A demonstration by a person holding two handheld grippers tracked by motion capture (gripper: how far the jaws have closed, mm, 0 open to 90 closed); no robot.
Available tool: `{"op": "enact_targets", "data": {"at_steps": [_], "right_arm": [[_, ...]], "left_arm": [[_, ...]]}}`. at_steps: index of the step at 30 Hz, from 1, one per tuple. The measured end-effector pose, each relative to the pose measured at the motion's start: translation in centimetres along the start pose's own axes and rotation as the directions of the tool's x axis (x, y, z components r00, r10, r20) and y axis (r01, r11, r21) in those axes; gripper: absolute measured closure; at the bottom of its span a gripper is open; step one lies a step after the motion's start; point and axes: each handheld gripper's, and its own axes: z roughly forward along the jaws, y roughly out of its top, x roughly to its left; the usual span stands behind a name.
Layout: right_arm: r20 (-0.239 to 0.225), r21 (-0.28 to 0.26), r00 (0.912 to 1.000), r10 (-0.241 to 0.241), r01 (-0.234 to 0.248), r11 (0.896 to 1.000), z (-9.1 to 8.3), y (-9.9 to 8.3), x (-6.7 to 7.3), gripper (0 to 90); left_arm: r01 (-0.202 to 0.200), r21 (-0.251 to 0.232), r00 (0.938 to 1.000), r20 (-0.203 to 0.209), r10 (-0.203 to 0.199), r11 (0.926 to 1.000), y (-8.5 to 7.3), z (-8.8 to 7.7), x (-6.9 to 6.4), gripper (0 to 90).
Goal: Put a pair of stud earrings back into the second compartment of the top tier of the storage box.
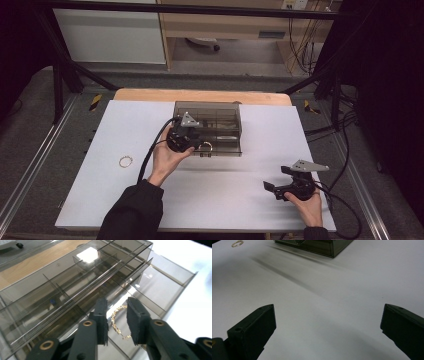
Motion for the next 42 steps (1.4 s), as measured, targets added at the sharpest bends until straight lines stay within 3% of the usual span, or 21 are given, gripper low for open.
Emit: {"op": "enact_targets", "data": {"at_steps": [8,18,20,27,34,42], "right_arm": [[0.001,0.007,1.0000,0.000,0.000,1.000,0.0,0.0,0.0,0.7],[0.000,0.008,1.0000,0.000,0.000,1.000,0.1,0.0,0.0,0.7],[0.000,0.008,1.0000,0.001,-0.001,1.000,0.1,0.0,0.0,0.7],[0.000,0.012,1.0000,-0.001,0.001,1.000,0.1,-0.1,0.0,0.7],[0.000,0.017,1.0000,0.005,-0.004,1.000,0.2,-0.1,0.1,0.7],[-0.001,0.018,1.0000,0.004,-0.003,1.000,0.2,-0.1,0.1,0.7]], "left_arm": [[0.010,-0.020,0.9996,-0.025,-0.010,0.9998,-0.9,-2.8,0.8,54.3],[0.045,-0.038,0.9962,-0.073,-0.047,0.9983,-3.2,-6.5,2.8,38.3],[0.060,-0.029,0.9948,-0.080,-0.062,0.9978,-4.1,-7.4,3.5,31.2],[0.080,-0.028,0.9921,-0.094,-0.082,0.9964,-6.1,-8.6,4.8,19.9],[0.121,-0.030,0.9858,-0.114,-0.124,0.9922,-8.8,-9.3,6.2,14.6],[0.155,0.001,0.9773,-0.146,-0.153,0.9879,-12.0,-9.2,7.9,11.7]]}}
